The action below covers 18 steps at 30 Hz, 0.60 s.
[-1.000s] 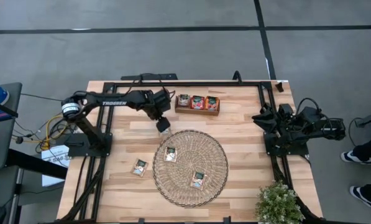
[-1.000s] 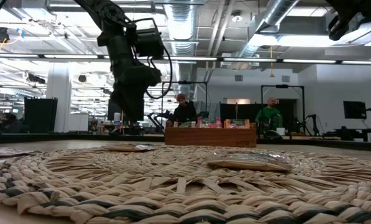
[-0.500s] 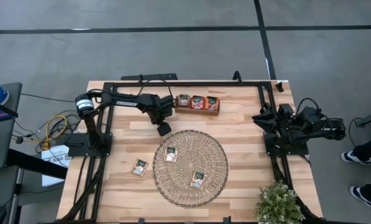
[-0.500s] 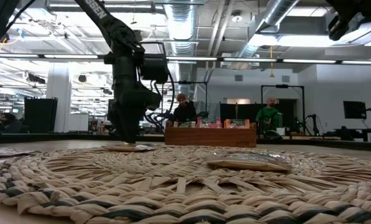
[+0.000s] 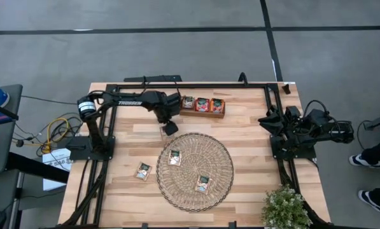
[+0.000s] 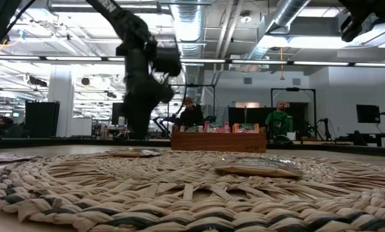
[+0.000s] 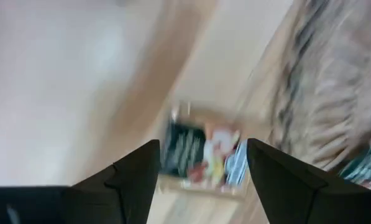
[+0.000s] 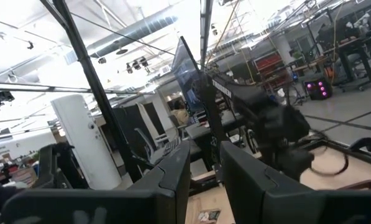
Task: Pick & Place Tea
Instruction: Put the brown tea bag into the left section of the wooden organizer
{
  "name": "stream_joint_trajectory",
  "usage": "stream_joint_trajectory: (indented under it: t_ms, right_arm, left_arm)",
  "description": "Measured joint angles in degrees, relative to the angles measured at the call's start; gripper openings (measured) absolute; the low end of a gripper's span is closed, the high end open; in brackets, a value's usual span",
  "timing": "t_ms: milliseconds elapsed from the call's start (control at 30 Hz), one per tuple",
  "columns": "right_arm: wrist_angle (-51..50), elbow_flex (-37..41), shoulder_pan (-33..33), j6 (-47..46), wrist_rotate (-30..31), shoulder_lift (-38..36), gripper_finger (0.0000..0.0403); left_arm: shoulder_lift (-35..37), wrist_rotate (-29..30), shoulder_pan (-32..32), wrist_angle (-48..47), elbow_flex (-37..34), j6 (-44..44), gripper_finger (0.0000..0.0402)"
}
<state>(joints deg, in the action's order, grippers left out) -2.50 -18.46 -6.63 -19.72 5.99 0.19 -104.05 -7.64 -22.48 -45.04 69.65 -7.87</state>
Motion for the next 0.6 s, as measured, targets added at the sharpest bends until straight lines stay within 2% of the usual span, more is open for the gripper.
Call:
stream_joint_trajectory:
  t_ms: [133, 233, 600]
  right_arm:
    - [-0.02, 0.00, 0.00, -0.03, -0.01, 0.00, 0.0082]
    - [-0.02, 0.00, 0.00, -0.01, -0.05, 0.00, 0.0082]
    - [-0.29, 0.00, -0.02, 0.05, -0.12, 0.02, 0.0082]
  left_arm:
    - [0.29, 2.16, -0.04, -0.28, 3.79, 3.41, 0.0234]
    - [-0.08, 3.63, -0.43, -0.56, 4.13, 5.25, 0.0234]
    - [-4.54, 3.42, -2.73, -0.78, -0.99, 7.07, 0.0233]
